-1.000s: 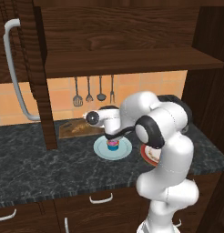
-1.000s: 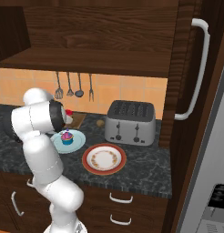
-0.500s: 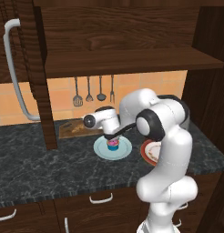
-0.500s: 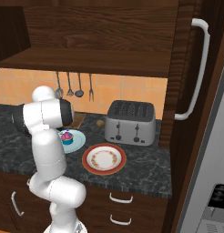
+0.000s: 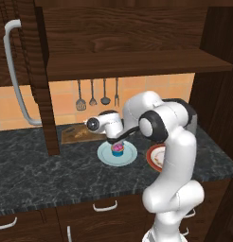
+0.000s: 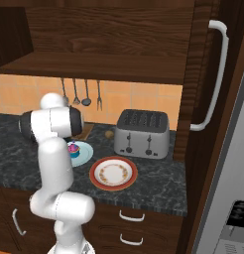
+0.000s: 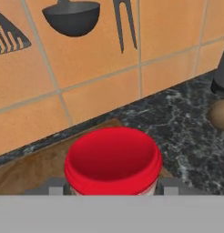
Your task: From the different types of pastries on the counter, select a croissant and place it on the cutting board. Then retrieve a jar of jam from the cabinet and place it alongside the croissant on the cutting board.
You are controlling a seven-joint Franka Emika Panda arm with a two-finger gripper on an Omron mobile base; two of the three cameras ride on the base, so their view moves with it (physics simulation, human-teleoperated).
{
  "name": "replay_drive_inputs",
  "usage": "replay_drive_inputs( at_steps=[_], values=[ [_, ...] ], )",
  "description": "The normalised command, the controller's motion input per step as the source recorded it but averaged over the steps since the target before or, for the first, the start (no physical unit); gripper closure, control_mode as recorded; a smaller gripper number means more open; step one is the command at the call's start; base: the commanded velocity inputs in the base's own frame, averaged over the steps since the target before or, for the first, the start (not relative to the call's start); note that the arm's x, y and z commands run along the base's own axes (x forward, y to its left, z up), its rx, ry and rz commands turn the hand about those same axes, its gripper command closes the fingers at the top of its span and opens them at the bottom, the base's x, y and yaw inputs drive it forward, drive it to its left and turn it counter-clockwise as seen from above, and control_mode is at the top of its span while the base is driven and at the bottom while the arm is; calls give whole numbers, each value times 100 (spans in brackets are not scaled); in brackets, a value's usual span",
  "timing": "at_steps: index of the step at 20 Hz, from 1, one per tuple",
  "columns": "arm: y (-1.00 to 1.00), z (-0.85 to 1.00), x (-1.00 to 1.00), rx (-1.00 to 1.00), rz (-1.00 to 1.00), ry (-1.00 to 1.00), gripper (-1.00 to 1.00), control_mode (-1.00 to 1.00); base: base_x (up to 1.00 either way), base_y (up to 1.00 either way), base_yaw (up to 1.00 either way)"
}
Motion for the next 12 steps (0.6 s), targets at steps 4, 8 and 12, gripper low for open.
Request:
replay_drive_inputs(
  at_steps=[4,8,12],
  values=[
    [4,-31,1,11,0,-9,-100,-100,0,0,0],
    [12,-29,0,4,0,-9,-100,-100,0,0,0],
    [9,-2,-34,0,0,-8,-100,-100,0,0,0]
  ],
)
